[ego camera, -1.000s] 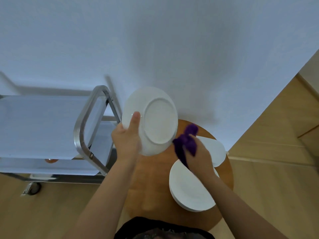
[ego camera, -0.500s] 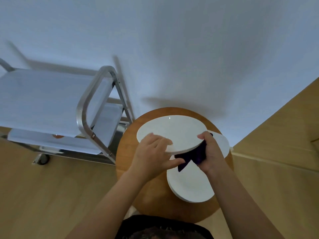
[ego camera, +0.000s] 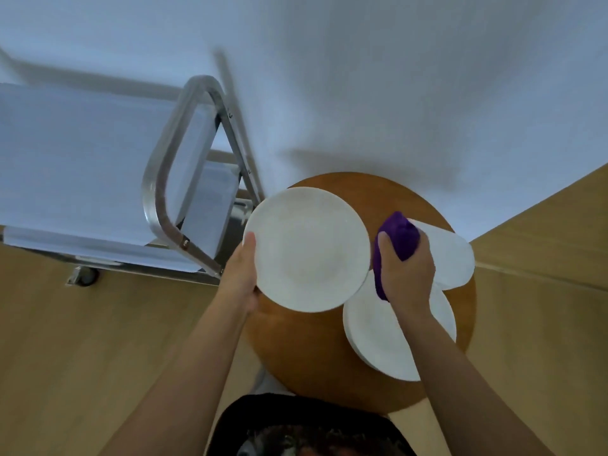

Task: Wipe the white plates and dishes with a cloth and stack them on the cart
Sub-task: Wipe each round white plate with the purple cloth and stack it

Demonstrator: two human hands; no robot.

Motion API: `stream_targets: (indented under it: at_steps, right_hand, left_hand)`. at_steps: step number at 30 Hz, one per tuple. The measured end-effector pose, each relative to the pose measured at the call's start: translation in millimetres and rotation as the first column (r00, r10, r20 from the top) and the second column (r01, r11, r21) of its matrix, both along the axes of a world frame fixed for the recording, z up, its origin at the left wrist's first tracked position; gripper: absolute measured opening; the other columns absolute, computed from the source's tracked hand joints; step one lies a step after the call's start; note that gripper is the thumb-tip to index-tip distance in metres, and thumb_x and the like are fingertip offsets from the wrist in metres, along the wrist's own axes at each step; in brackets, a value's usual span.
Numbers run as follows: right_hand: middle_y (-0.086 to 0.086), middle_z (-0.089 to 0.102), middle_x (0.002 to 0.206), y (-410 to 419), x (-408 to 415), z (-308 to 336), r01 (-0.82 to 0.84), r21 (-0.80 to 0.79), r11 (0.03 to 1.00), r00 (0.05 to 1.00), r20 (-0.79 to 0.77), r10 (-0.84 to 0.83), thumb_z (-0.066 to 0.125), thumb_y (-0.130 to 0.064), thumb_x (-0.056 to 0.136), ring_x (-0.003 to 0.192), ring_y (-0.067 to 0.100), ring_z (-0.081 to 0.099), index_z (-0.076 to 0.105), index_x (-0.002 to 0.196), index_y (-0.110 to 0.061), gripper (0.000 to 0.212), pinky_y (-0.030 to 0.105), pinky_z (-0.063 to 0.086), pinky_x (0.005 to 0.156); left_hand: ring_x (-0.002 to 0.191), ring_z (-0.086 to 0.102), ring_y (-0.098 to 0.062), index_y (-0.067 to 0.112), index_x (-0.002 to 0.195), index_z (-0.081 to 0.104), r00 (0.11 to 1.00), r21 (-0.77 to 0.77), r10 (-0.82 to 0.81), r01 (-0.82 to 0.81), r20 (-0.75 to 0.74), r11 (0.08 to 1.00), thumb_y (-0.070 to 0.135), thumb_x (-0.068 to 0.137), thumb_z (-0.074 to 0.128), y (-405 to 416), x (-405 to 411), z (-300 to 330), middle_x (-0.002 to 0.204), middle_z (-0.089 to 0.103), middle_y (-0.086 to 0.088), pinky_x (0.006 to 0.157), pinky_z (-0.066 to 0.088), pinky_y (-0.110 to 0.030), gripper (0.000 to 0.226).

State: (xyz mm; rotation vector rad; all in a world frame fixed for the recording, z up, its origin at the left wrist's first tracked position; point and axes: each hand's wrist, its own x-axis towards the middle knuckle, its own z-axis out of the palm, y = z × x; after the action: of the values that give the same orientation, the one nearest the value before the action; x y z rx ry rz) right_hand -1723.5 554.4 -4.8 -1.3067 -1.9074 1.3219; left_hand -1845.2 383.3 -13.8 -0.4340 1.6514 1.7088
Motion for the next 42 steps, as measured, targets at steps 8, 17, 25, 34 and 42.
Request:
stream_targets:
  at_steps: [8, 17, 25, 34, 42]
  right_hand:
    - [0.002, 0.055, 0.129, -50, -96, -25, -0.736, 0.086, 0.671, 0.675, 0.161, 0.72, 0.058, -0.023, 0.089, 0.113, 0.019, 0.052, 0.055, 0.123, -0.026, 0.034, 0.037, 0.042, 0.101]
    - [0.003, 0.06, 0.088, -23, -95, -46, -0.455, -0.716, 0.529, 0.472, 0.309, 0.825, 0.06, -0.022, 0.072, 0.081, 0.02, 0.056, 0.059, 0.085, -0.014, 0.016, 0.034, 0.047, 0.067]
    - [-0.001, 0.059, 0.08, -5, -91, -92, -0.089, -0.5, 0.862, 0.838, 0.431, 0.336, 0.054, -0.029, 0.088, 0.079, 0.016, 0.058, 0.052, 0.088, -0.02, 0.01, 0.024, 0.042, 0.061]
    - [-0.002, 0.055, 0.069, -16, -77, -116, 0.147, -0.357, 0.922, 0.938, 0.345, -0.016, 0.052, -0.025, 0.093, 0.068, 0.013, 0.055, 0.047, 0.071, -0.025, 0.023, 0.022, 0.044, 0.057]
    - [-0.007, 0.058, 0.076, -14, -73, -117, 0.173, -0.365, 0.915, 0.965, 0.248, -0.083, 0.057, -0.025, 0.09, 0.074, 0.011, 0.058, 0.048, 0.076, -0.03, 0.017, 0.02, 0.044, 0.057]
  left_hand:
    - [0.104, 0.062, -0.024, 0.03, 0.108, 0.061, 0.965, -0.093, -0.157, 0.141, -0.21, 0.986, 0.052, 0.096, 0.035, 18, -36, -29, 0.107, 0.067, -0.006, 0.088, 0.053, -0.043, 0.036]
    - [0.101, 0.06, -0.02, 0.041, 0.103, 0.055, 0.981, -0.172, -0.19, 0.179, -0.048, 0.969, 0.056, 0.094, 0.035, 11, -75, -86, 0.108, 0.062, 0.005, 0.075, 0.057, -0.038, 0.027]
    - [0.112, 0.055, -0.022, 0.037, 0.12, 0.049, 0.977, -0.292, -0.212, 0.197, -0.022, 0.936, 0.057, 0.095, 0.032, 35, -100, -143, 0.116, 0.058, 0.007, 0.091, 0.051, -0.044, 0.036]
    - [0.118, 0.052, -0.023, 0.032, 0.132, 0.044, 0.959, -0.387, -0.28, 0.244, -0.038, 0.889, 0.058, 0.095, 0.028, 47, -116, -185, 0.127, 0.056, 0.002, 0.098, 0.046, -0.046, 0.048]
    - [0.11, 0.057, -0.027, 0.011, 0.122, 0.048, 0.798, -0.705, -0.553, 0.248, -0.241, 0.665, 0.047, 0.1, 0.025, 35, -119, -204, 0.119, 0.058, -0.01, 0.087, 0.047, -0.036, 0.048]
